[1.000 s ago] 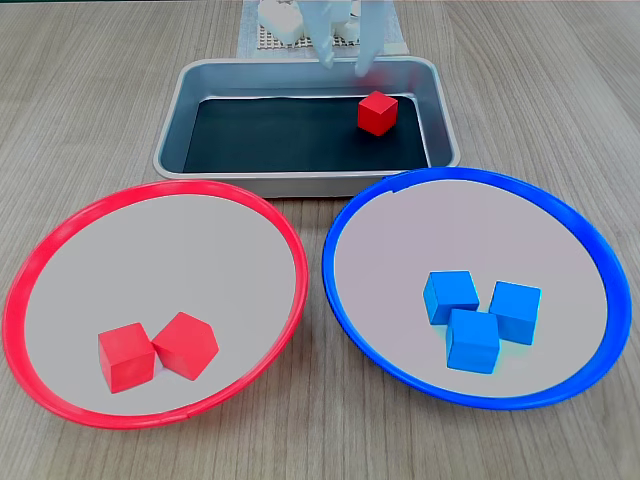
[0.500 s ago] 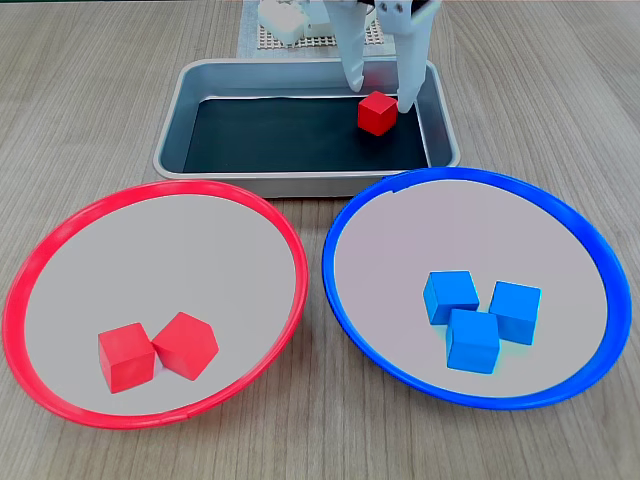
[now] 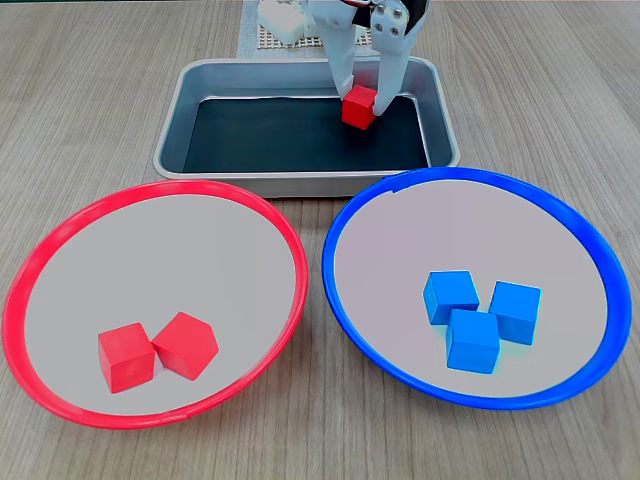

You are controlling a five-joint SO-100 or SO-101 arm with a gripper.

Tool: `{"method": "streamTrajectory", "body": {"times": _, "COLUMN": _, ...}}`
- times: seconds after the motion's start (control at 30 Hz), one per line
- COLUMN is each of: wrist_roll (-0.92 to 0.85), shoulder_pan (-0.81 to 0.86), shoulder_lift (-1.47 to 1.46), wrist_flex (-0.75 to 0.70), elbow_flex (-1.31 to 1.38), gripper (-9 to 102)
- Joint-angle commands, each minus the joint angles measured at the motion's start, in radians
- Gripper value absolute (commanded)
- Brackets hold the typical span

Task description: Move six blocks tray to matching dishes

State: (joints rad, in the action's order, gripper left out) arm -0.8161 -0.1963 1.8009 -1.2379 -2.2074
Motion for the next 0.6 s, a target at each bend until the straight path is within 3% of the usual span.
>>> {"method": "streamTrajectory", "body": {"times": 0.0, "wrist_roll": -0.043, "shoulder_pan": 0.037, "shoulder_lift": 0.054, "wrist_flex": -0.055, "elbow_flex": 0.032, "gripper": 0}}
{"method": "streamTrajectory", "body": {"times": 0.13, "wrist_roll": -0.061, "shoulder_pan": 0.146, "shoulder_lift": 0.109, "wrist_flex": -0.135, "elbow_flex": 0.216, "gripper": 0}}
{"method": "streamTrajectory", "body": {"times": 0.23, "wrist_roll": -0.048, "shoulder_pan": 0.229, "shoulder_lift": 0.097, "wrist_flex": -0.074, "elbow_flex": 0.353, "gripper": 0}}
{"method": "streamTrajectory", "body": {"times": 0.37, "wrist_roll": -0.078, "shoulder_pan": 0.342, "shoulder_lift": -0.041, "wrist_flex": 0.117, "elbow_flex": 0.508, "gripper": 0}}
{"method": "streamTrajectory", "body": {"times": 0.57, "wrist_roll": -0.104, "shoulder_pan": 0.433, "shoulder_lift": -0.324, "wrist_flex": 0.087, "elbow_flex": 0.876, "gripper": 0}}
